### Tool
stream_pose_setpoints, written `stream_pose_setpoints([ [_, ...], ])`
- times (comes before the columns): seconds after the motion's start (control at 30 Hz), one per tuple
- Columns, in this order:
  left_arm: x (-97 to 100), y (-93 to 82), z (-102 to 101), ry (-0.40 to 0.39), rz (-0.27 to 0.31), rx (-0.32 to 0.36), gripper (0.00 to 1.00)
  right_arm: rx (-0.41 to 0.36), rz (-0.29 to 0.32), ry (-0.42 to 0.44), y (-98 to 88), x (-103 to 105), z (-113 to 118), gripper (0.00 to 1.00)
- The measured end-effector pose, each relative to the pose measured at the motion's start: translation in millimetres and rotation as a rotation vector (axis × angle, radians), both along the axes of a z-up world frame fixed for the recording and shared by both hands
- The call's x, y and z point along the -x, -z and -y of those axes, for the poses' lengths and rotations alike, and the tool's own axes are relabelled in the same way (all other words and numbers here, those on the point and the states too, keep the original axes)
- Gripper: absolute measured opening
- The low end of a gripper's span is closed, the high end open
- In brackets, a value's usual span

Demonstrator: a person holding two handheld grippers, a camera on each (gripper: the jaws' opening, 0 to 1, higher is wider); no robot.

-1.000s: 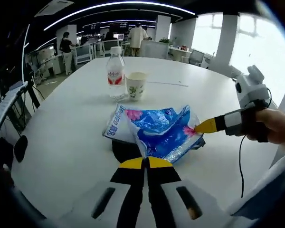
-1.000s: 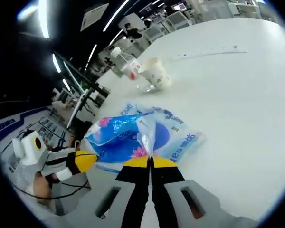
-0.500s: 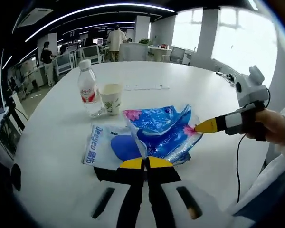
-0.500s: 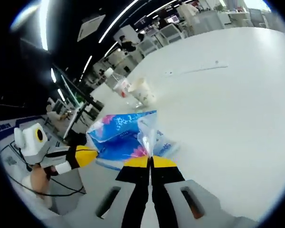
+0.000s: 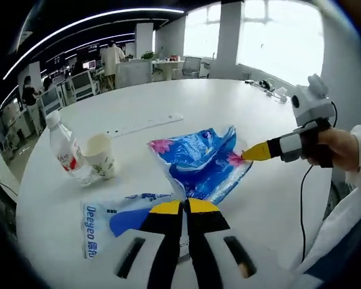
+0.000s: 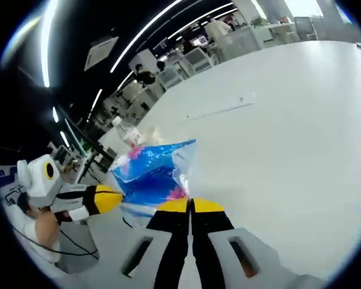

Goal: Arrange the tabletop items into an orderly group along one side of the table until the central work area is clear of visible clutter.

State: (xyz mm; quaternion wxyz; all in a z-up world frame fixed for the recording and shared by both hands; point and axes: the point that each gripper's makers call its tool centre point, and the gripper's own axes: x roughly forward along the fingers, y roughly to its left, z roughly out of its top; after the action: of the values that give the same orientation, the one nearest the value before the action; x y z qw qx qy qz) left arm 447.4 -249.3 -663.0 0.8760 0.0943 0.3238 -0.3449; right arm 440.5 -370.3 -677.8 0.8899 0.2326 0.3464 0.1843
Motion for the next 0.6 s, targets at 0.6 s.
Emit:
stream_pose_setpoints([
  [0.6, -13.3, 3.7, 71.4, 0.400, 0.041, -0.147, 0.00, 0.035, 0.014, 0.130, 0.3, -9.2, 66.5, 0.00],
])
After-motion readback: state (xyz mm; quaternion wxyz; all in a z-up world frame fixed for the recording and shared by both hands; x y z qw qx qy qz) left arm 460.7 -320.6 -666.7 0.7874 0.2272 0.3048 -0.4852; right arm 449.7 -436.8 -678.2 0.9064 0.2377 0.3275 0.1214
